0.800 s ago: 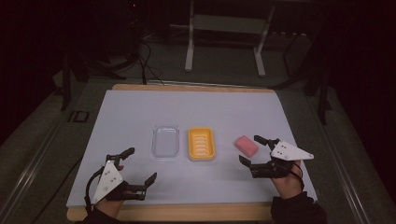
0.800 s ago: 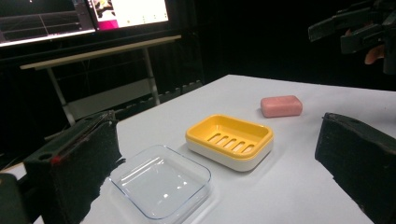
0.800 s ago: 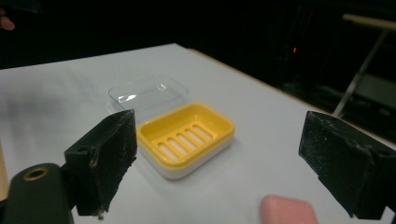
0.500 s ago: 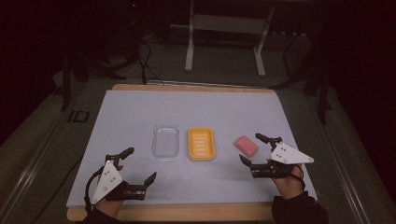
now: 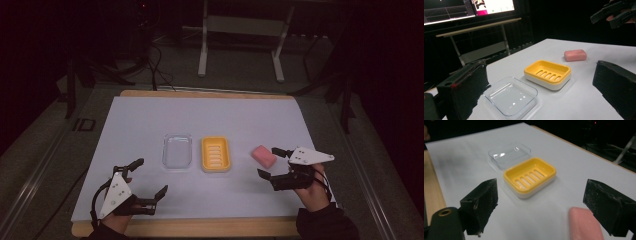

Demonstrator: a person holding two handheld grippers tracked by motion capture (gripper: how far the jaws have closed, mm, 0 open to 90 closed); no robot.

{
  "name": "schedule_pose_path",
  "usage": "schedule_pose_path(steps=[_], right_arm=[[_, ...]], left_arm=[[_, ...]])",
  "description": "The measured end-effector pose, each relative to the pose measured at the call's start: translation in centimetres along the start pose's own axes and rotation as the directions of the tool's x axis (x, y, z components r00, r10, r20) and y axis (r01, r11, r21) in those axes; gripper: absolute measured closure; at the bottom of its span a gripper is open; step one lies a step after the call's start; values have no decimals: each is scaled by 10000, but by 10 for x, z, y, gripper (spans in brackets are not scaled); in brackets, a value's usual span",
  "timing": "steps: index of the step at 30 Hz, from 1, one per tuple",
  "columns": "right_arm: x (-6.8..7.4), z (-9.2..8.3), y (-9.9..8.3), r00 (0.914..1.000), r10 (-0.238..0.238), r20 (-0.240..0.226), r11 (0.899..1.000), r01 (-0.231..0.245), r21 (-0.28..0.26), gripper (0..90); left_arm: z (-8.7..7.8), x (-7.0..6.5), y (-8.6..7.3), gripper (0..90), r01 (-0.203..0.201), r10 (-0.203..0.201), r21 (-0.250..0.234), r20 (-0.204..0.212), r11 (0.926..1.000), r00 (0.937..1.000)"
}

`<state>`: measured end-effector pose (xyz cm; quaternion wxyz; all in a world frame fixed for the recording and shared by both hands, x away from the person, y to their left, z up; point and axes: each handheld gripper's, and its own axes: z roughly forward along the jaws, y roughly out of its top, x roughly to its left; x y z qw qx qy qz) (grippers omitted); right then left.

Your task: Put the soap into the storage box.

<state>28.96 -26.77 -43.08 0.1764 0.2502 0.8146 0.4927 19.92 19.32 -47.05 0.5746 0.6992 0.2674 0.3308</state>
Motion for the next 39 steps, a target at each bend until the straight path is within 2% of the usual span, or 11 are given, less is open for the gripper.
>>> schedule_pose_path(steps=[4, 7, 9, 12, 16, 18, 23, 26, 30, 35, 39], right_arm=[[1, 1, 1, 9975, 365, -601, 9955, -311, 894, 114], [4, 2, 1, 9971, 434, -619, 9896, -344, 1396, 112], [6, 4, 1, 9989, 244, -397, 9862, -175, 1643, 104], [7, 7, 1, 9981, 217, -583, 9756, -84, 2195, 104], [7, 13, -1, 9974, 169, -704, 9560, 44, 2932, 104], [6, 15, -1, 9960, 371, -807, 9451, -88, 3267, 103], [3, 17, -3, 9947, 512, -893, 9228, -129, 3851, 92], [2, 17, -3, 9937, 512, -995, 9064, -44, 4223, 92], [-1, 18, -4, 9937, 448, -1026, 8732, 109, 4873, 92], [-5, 17, -5, 9902, 793, -1148, 8292, -16, 5590, 93], [-7, 16, -6, 9900, 813, -1150, 8110, 14, 5850, 93]], left_arm=[[0, 0, 0, 6, -10, 10, 28, 44, 10000, 10000], [1, 0, 0, 6, -31, 31, 24, 68, 10000, 10000], [1, 0, 0, 6, -32, 32, 38, 60, 10000, 10000], [1, 0, 0, 6, -10, 10, 47, 49, 10000, 10000], [1, -1, 0, 6, -20, 19, 77, 37, 10000, 10000], [1, -1, 0, 6, -16, 16, 74, 37, 10000, 10000], [1, -1, 0, 6, -27, 27, 75, 62, 10000, 10000], [1, -1, 0, 6, -30, 29, 87, 77, 10000, 10000], [1, -1, 0, 6, -72, 71, 120, 79, 9999, 9999], [1, -1, 0, 6, -60, 59, 105, 78, 9999, 10000], [1, -1, 0, 6, -64, 63, 106, 81, 9999, 9999]])
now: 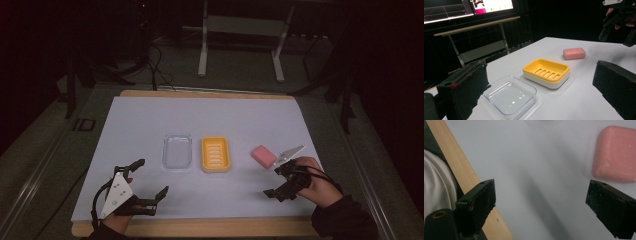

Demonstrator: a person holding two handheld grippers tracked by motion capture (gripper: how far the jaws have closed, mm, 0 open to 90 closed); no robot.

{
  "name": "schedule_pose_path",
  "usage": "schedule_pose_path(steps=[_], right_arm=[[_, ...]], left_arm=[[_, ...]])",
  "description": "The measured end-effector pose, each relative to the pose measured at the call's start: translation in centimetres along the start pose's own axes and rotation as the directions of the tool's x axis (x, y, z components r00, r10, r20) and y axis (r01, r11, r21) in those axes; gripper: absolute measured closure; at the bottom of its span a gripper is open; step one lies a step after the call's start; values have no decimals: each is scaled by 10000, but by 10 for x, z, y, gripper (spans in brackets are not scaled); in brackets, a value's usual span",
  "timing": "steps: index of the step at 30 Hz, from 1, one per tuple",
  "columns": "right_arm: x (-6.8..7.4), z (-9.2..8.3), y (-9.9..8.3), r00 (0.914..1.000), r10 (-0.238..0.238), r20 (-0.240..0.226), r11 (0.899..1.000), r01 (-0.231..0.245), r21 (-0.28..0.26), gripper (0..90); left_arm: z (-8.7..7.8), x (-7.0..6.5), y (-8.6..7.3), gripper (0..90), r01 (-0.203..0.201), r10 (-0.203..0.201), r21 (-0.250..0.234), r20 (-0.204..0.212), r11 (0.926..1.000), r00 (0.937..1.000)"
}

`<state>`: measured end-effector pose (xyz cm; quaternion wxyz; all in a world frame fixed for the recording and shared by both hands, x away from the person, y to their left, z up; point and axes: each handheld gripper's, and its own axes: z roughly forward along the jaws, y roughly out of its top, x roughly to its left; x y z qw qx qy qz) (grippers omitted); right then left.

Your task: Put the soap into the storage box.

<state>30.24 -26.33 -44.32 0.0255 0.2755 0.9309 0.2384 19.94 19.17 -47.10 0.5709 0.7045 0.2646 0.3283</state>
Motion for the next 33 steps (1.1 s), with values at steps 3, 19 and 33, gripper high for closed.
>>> schedule_pose_path(steps=[3, 19, 33], right_arm=[[-3, -1, -1, 9999, 126, -74, 9996, -124, 259, 93], [-19, 2, -11, 9936, 999, -531, 9743, -868, 2077, 94], [-38, 3, -16, 9854, 1659, -377, 9230, -1416, 3578, 93]], left_arm=[[0, 0, 0, 6, 4, -4, 4, -7, 10000, 10000], [1, 0, 0, 6, -6, 6, 46, 25, 10000, 10000], [1, 0, 0, 6, -34, 34, 91, 51, 10000, 10000]])
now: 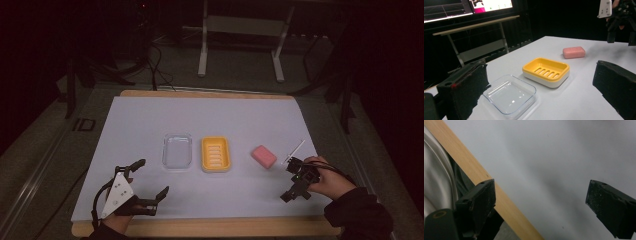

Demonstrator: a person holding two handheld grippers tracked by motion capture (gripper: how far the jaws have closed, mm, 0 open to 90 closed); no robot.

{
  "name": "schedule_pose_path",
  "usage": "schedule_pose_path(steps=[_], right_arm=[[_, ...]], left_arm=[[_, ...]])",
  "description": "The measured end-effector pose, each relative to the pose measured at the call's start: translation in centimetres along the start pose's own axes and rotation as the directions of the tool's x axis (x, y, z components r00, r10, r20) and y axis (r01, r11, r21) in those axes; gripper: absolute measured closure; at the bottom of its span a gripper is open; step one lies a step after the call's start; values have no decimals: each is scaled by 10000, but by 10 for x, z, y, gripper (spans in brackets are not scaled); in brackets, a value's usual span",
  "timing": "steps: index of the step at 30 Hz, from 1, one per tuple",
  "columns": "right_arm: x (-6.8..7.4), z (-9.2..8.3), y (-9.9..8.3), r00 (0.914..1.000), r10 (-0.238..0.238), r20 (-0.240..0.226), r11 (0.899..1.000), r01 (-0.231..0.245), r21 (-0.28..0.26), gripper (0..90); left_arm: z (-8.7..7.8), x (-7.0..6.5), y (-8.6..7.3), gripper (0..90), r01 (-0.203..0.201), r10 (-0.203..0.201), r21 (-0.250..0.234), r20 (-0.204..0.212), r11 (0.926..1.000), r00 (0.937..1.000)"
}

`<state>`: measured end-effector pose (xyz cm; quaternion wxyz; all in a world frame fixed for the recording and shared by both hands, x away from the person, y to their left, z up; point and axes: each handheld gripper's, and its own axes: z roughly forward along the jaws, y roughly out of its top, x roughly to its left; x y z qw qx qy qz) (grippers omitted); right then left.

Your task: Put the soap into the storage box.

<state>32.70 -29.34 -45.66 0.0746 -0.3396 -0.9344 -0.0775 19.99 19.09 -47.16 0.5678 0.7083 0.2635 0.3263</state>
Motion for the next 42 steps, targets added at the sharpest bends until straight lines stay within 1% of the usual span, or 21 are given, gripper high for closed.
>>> schedule_pose_path(steps=[3, 10, 15, 17, 20, 21, 22, 27, 29, 31, 35, 36, 38, 39, 40, 42], right_arm=[[-5, 0, 0, 9999, 140, 52, 9995, -142, 270, 94], [-19, 0, 0, 9988, 495, 16, 9984, -495, 289, 94], [-30, -1, 1, 9979, 642, 53, 9970, -643, 441, 94], [-34, -2, 2, 9978, 631, 182, 9968, -640, 488, 94], [-40, -3, 3, 9973, 699, 217, 9961, -709, 516, 94], [-42, -3, 4, 9977, 626, 251, 9968, -637, 485, 94], [-44, -4, 5, 9974, 659, 276, 9963, -673, 532, 94], [-54, -1, 9, 9959, 903, 78, 9931, -907, 747, 94], [-57, 0, 12, 9958, 893, 199, 9928, -906, 778, 94], [-60, 1, 15, 9948, 1009, 132, 9923, -1016, 703, 94], [-61, 1, 22, 9963, 858, 106, 9950, -862, 503, 94], [-61, 1, 24, 9969, 764, 162, 9962, -770, 406, 94], [-62, 1, 28, 9968, 786, 171, 9966, -791, 252, 94], [-62, 1, 30, 9968, 780, 146, 9966, -784, 243, 95], [-63, 1, 32, 9976, 673, 170, 9975, -676, 204, 94], [-63, 1, 36, 9974, 703, 162, 9974, -706, 127, 95]], left_arm=[[0, 0, 0, 6, 2, -2, 7, 6, 10000, 10000], [0, 0, 0, 6, 0, 0, 6, 18, 10000, 10000], [0, 0, 0, 6, 13, -13, 24, 27, 10000, 10000], [0, 0, 0, 6, 3, -3, 37, 31, 10000, 10000], [0, 0, 0, 6, 9, -9, 19, 36, 10000, 10000], [0, 0, 0, 6, -1, 1, 29, 34, 10000, 10000], [0, 0, 0, 6, 1, -1, 31, 34, 10000, 10000], [0, 0, 0, 6, 3, -3, 50, 45, 10000, 10000], [0, 0, 0, 6, -5, 5, 56, 54, 10000, 10000], [1, -1, 0, 6, -1, 1, 41, 62, 10000, 10000], [1, -1, 0, 6, -21, 21, 82, 77, 10000, 10000], [1, -1, 0, 6, -46, 45, 103, 80, 9999, 10000], [1, -1, 0, 6, -46, 45, 102, 88, 9999, 10000], [1, -1, 0, 6, -47, 46, 98, 86, 9999, 10000], [1, -1, 0, 6, -47, 46, 96, 88, 9999, 10000], [1, -1, 0, 6, -48, 47, 98, 91, 9999, 9999]])
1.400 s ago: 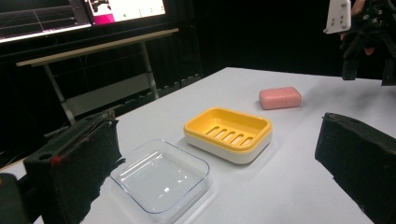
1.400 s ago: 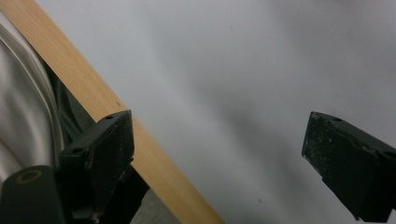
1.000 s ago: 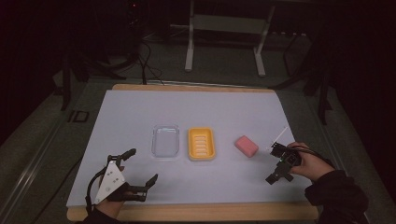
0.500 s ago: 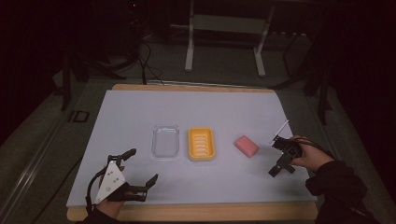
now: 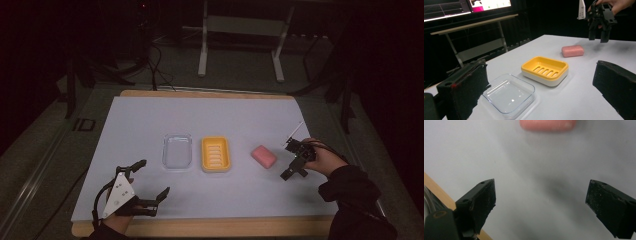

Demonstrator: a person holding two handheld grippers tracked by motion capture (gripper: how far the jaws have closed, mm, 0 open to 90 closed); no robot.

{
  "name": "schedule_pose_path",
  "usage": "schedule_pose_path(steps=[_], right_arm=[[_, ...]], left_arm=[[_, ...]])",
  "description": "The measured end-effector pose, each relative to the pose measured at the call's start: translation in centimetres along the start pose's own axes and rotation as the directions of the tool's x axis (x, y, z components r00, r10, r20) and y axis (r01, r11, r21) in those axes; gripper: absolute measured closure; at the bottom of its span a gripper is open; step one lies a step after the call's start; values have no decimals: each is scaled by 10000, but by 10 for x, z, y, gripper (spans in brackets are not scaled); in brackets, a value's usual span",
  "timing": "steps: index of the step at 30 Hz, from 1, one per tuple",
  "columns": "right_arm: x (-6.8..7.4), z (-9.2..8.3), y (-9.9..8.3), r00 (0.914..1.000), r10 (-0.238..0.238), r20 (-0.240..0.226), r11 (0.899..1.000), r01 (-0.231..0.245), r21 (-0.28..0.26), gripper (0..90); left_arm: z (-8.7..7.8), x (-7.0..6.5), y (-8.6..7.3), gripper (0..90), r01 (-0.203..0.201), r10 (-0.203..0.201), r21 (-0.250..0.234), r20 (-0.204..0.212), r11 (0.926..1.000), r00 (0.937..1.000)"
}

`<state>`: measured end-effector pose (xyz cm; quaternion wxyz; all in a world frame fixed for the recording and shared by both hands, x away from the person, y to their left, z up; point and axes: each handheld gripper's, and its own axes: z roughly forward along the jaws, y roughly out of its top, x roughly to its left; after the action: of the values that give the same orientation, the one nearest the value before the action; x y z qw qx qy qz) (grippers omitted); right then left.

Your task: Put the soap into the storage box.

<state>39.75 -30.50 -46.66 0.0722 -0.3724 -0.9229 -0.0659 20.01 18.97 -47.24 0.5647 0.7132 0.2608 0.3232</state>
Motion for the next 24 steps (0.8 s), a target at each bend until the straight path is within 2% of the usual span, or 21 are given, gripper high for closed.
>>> schedule_pose_path(steps=[3, 7, 8, 9, 12, 14, 16, 18, 24], right_arm=[[0, 0, 6, 10000, -68, -58, 9997, 66, -218, 95], [1, -1, 13, 9998, -202, 50, 9960, 206, -868, 103], [2, -1, 15, 9997, -208, 164, 9946, 223, -1013, 149], [2, -2, 17, 9990, -206, 403, 9921, 254, -1232, 141], [4, -1, 22, 9970, -373, 678, 9858, 478, -1610, 135], [5, -1, 25, 9984, -278, 488, 9826, 363, -1824, 137], [5, 0, 28, 9985, -230, 499, 9788, 326, -2023, 139], [7, 2, 31, 9981, -309, 534, 9716, 425, -2328, 141], [11, 8, 39, 9965, -443, 707, 9411, 654, -3317, 161]], left_arm=[[0, 0, 0, 6, 3, -3, 10, 10, 10000, 10000], [0, 0, 0, 6, -17, 17, -3, 20, 10000, 10000], [0, 0, 0, 6, -22, 22, 1, 15, 10000, 10000], [0, 0, 0, 6, -16, 16, 6, 26, 10000, 10000], [0, 0, 0, 6, -25, 25, 9, 30, 10000, 10000], [0, 0, 0, 6, -12, 12, 12, 38, 10000, 10000], [0, 0, 0, 6, -13, 13, 7, 46, 10000, 10000], [0, 0, 0, 6, -5, 5, -1, 54, 10000, 10000], [0, 0, 0, 6, -15, 15, -3, 69, 10000, 10000]])
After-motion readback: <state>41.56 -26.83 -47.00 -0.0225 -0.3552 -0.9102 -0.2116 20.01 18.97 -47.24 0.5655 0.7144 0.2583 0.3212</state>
